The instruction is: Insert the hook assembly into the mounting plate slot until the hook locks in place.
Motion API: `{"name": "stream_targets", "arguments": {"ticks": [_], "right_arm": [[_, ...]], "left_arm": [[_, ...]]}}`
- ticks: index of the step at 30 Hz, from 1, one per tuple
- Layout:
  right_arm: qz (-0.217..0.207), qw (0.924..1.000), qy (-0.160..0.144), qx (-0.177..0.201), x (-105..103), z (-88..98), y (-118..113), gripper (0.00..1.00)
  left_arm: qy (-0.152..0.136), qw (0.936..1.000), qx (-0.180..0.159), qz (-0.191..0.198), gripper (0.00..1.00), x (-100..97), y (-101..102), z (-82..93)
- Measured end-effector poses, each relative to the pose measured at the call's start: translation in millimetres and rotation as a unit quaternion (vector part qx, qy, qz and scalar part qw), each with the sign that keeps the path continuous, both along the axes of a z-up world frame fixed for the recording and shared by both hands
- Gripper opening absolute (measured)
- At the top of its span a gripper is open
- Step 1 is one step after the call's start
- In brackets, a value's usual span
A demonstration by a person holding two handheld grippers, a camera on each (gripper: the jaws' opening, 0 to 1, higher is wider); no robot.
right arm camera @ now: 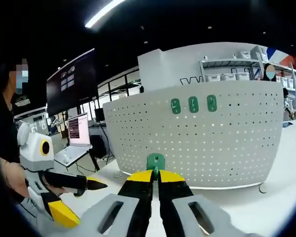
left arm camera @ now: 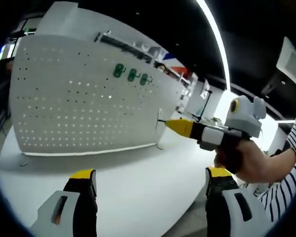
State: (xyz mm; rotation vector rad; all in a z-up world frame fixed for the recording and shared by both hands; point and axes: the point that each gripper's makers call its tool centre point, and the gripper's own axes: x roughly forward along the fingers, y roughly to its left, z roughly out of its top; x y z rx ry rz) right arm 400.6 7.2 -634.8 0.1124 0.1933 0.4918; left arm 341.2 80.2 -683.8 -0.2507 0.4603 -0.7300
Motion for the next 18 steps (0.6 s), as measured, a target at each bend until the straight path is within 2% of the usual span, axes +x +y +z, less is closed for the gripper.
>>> {"name": "stream_targets", "arguments": {"ticks": [18], "right_arm": [[-0.05,0.9977,-0.044,-0.014,39,15.4,-30,0.0]], "left_arm": [[0.009,0.9999,-0.002,0.007,1.0,0.2,5,-5.4]]}}
